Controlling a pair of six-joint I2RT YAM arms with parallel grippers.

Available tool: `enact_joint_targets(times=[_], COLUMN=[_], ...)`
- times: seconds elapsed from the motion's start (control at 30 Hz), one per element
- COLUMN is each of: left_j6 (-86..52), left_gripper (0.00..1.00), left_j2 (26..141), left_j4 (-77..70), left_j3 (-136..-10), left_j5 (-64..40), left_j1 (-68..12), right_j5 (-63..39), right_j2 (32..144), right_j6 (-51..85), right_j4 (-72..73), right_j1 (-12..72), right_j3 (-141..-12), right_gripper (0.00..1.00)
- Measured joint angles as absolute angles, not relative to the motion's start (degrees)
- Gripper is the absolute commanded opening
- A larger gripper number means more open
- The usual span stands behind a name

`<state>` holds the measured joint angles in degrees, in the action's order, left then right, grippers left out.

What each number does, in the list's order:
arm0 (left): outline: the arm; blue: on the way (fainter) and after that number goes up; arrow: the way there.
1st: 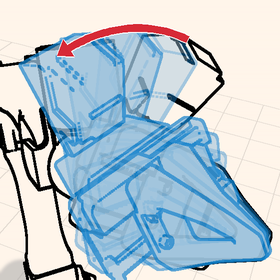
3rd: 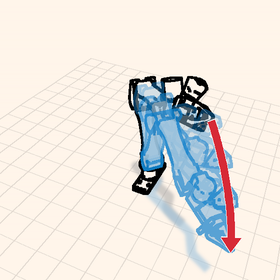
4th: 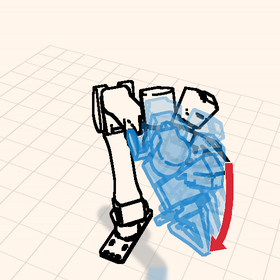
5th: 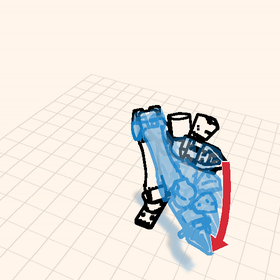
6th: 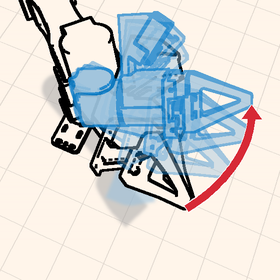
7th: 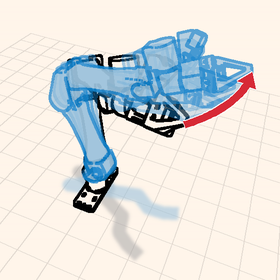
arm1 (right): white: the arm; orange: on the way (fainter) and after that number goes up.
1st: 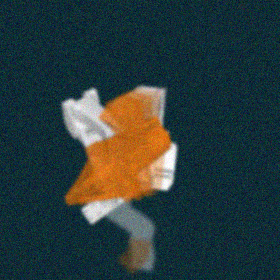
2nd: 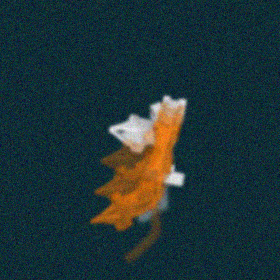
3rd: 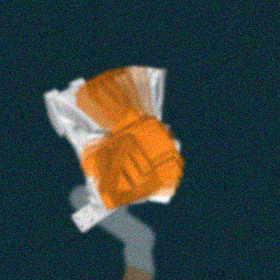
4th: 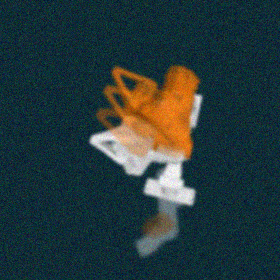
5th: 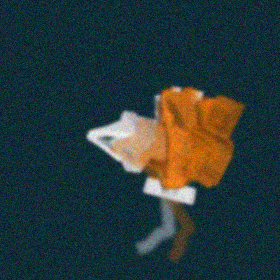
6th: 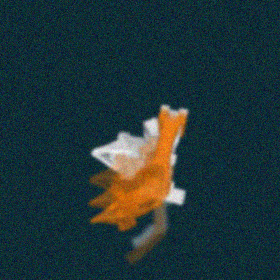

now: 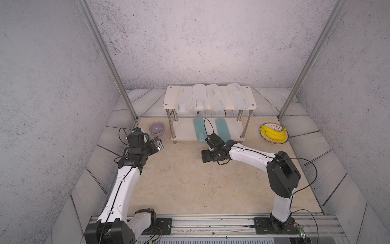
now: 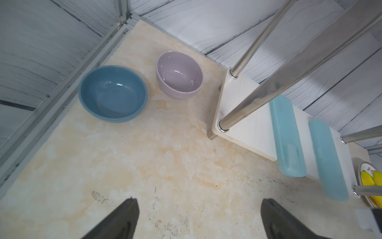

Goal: Place the pencil cases on the shelf according to color
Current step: Reset both arms

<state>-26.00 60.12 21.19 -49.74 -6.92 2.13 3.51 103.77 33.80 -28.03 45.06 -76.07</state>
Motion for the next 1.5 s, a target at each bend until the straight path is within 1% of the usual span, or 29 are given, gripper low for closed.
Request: enact_joint_targets(times=[0.17,0.27,0.37,0.47,0.6,0.7,0.83,0.93,1.07,1.2,1.33,1.4,1.5], left_j6=[-26.11,-24.73,-21.85,-18.28,-15.20,-13.72,-11.55,-10.46,-8.29,-6.44,-4.51,-3.62,-2.98], left_gripper=[0.99,0.99,0.99,0.99,0.99,0.98,0.99,0.99,0.99,0.99,0.99,0.99,0.99], left_j2=[53.43,52.99,55.66,60.23,69.28,73.73,75.13,75.92,77.41,81.43,84.93,87.35,88.53], left_j4=[15.62,11.94,6.74,0.56,-5.87,-10.22,-16.75,-22.57,-29.45,-40.05,-43.88,-46.63,-45.60], left_j3=[-39.92,-37.15,-36.62,-36.53,-36.58,-35.03,-30.04,-26.48,-24.14,-21.76,-21.37,-21.69,-22.52], left_j5=[-4.43,-0.54,3.70,7.07,11.94,14.37,17.41,18.70,18.87,18.74,16.23,15.07,13.69], left_j1=[1.06,-0.62,-1.41,-1.41,-1.43,-1.43,-1.52,-1.52,-1.67,-1.78,-1.80,-1.85,-1.89], right_j5=[12.21,21.45,32.36,39.03,42.22,42.06,38.11,36.07,33.52,29.76,24.80,23.27,21.08], right_j2=[90.04,82.70,76.79,72.90,70.67,70.78,72.31,74.89,80.07,83.85,86.08,87.66,88.71], right_j6=[31.83,30.50,27.49,22.74,14.94,10.02,7.92,7.07,5.06,3.95,3.84,4.40,4.58], right_j4=[-25.96,-25.65,-23.55,-19.88,-12.80,-6.42,0.08,6.33,15.27,22.26,35.05,38.24,39.51], right_j1=[45.25,45.21,44.40,40.07,30.35,23.44,14.70,10.41,9.13,8.45,6.28,4.62,3.16], right_j3=[-63.33,-58.72,-55.18,-52.03,-47.72,-44.14,-40.91,-38.96,-35.88,-33.76,-26.30,-24.12,-23.88], right_gripper=[1.00,1.00,1.00,1.00,1.00,1.00,1.00,1.00,1.00,1.00,1.00,1.00,1.00])
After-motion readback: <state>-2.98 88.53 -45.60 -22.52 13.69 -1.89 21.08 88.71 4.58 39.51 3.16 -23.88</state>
